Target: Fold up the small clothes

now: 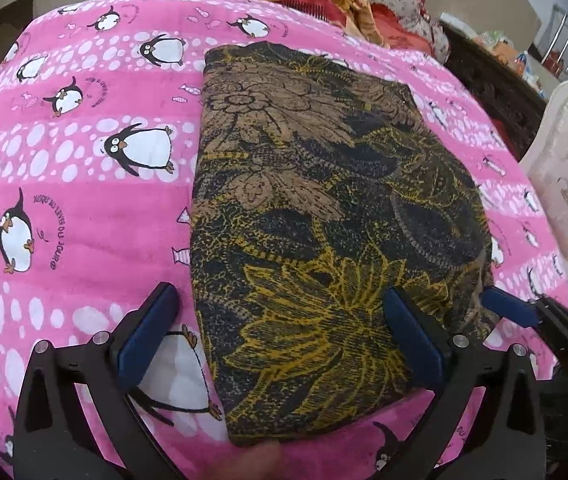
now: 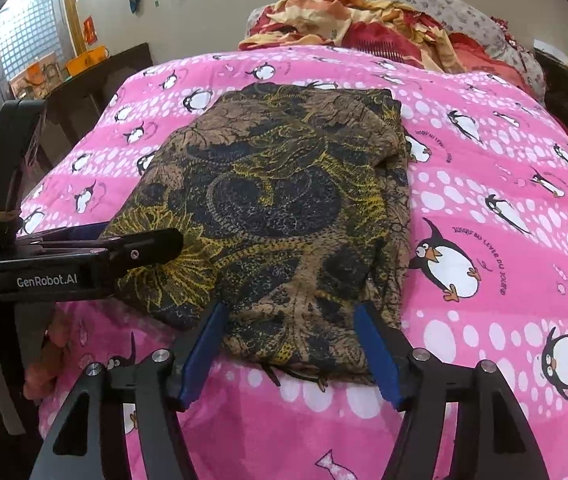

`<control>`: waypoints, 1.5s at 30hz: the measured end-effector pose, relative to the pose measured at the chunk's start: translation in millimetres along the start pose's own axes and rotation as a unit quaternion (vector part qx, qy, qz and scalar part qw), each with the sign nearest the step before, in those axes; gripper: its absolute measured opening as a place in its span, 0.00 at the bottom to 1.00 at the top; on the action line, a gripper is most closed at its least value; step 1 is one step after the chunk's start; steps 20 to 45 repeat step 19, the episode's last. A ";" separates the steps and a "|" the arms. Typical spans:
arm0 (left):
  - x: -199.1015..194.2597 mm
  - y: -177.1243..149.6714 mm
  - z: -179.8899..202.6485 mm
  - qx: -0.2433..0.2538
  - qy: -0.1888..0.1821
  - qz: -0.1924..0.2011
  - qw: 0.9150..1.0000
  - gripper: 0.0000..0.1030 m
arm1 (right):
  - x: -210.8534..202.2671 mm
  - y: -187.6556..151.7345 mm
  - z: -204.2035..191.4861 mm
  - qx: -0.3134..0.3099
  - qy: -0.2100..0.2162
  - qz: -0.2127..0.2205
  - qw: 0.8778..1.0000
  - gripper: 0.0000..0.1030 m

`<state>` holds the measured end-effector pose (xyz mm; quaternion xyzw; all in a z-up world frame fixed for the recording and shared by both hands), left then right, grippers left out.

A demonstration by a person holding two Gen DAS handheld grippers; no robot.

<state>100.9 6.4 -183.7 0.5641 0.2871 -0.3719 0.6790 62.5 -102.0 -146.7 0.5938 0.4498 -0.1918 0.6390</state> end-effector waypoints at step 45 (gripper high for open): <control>-98.2 6.4 66.4 0.024 0.092 0.029 0.995 0.99 | -107.3 1.0 49.3 0.039 -0.074 0.010 0.996 0.63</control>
Point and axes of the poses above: each gripper's, at about its wrist camera, not at the fingertips, and x roughly the way its jaws point, z to its right, y to its top, the point moved 9 cm from there along x, roughly the way its jaws point, and after that the axes turned 4 degrees about x, right-handed, at the moved point
